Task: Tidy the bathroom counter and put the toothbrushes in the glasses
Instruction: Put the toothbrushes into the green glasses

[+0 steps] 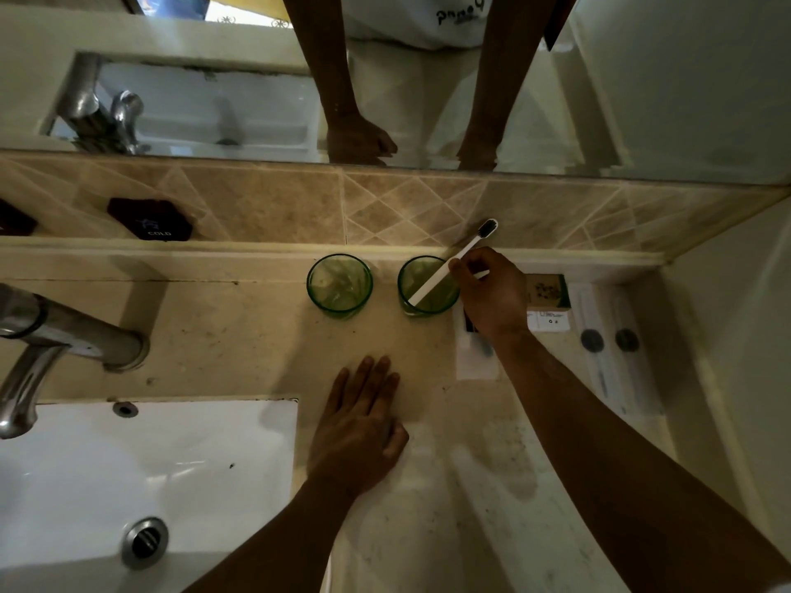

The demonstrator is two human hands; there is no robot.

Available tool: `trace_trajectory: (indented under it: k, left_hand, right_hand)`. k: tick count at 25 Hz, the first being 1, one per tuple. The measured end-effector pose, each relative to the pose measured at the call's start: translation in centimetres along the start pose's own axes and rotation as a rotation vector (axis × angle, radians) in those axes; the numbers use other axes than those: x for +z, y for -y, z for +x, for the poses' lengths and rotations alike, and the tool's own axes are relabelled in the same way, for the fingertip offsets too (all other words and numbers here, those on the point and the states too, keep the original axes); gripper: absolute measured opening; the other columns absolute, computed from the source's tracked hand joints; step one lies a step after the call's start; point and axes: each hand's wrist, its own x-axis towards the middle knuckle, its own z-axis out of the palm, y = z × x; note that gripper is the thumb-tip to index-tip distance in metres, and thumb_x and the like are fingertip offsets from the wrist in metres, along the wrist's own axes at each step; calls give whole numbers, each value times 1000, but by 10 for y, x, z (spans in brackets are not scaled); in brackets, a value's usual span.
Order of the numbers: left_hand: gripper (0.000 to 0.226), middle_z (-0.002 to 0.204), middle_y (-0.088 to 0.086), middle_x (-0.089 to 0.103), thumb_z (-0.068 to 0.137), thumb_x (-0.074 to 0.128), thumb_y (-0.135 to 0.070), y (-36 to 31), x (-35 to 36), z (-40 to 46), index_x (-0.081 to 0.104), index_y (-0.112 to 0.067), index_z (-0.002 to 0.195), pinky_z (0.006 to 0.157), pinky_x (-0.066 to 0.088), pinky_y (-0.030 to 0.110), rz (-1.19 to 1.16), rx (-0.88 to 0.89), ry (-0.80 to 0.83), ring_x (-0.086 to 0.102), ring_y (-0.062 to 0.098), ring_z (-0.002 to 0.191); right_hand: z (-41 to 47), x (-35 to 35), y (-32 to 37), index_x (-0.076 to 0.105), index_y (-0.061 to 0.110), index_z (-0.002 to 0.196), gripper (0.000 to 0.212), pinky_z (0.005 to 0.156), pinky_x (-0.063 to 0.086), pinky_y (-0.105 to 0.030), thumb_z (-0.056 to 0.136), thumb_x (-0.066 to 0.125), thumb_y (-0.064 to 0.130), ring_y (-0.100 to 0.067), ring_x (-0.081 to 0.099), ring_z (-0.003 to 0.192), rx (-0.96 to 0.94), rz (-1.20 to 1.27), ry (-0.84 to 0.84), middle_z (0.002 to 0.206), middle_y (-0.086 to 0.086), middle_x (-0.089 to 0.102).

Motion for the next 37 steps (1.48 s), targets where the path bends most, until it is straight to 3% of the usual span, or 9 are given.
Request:
trace_trajectory:
  k: [6,11,20,25,26,28,31,34,37]
  left_hand:
    - [73,166,3,4,94,37,-55,1,1,0,15,-22,156,120,6,46,16,6,6,-3,19,153]
    - [73,166,5,8,94,40,-53,1,2,0,18,-21,155,120,9,46,24,7,-5,0,21,153]
    - [71,166,3,8,94,36,-53,0,6,0,20,-21,155,121,9,46,8,8,-39,-3,19,153]
    - [62,161,4,30,91,37,-43,-1,-5,-4,44,-17,147,121,17,46,-62,7,-60,19,19,151]
    - [61,160,4,33,91,36,-40,0,-7,-5,48,-16,145,121,17,46,-106,4,-30,22,20,150]
    - [58,156,9,39,89,34,-33,7,-12,-2,55,-12,139,121,18,45,-254,20,16,29,26,148]
    - [50,142,21,53,88,40,-24,29,-33,-8,64,-2,126,115,30,41,-449,-56,49,44,36,137]
    - [45,145,15,50,91,43,-17,63,-51,-44,60,-7,131,112,38,43,-385,-122,36,41,30,138]
    - [44,147,13,49,91,50,-5,86,-57,-70,57,-8,135,114,34,38,-322,-126,-4,38,28,141]
  right_hand:
    - [1,-2,3,68,18,88,19,72,44,-23,91,63,36,-11,60,79,-6,-61,27,87,3,68]
    - [0,-5,8,67,17,89,19,62,33,-8,92,62,36,-4,56,72,26,-85,53,83,7,65]
    - [-27,-13,2,63,25,87,15,66,39,-18,92,60,39,-6,58,75,149,102,51,78,9,64]
    - [-130,-16,-19,63,18,95,9,67,42,-15,94,58,26,-15,59,80,227,36,-85,87,2,65]
    - [-159,-13,-27,64,15,94,11,72,45,-21,94,59,24,-18,61,82,242,-12,-29,87,-1,66]
    - [-216,-4,-38,69,11,90,17,82,45,-31,94,59,24,-24,65,88,197,-181,284,90,-6,71]
    - [-283,14,-34,68,17,82,32,73,45,-30,92,56,45,-21,68,83,82,-388,717,84,-1,73]
    - [-315,34,-18,64,21,73,51,64,50,-29,85,51,70,-13,65,66,-19,-499,793,69,6,67]
    - [-328,48,-11,69,21,87,46,71,57,-33,85,55,65,-13,67,75,-101,-599,781,81,4,71]
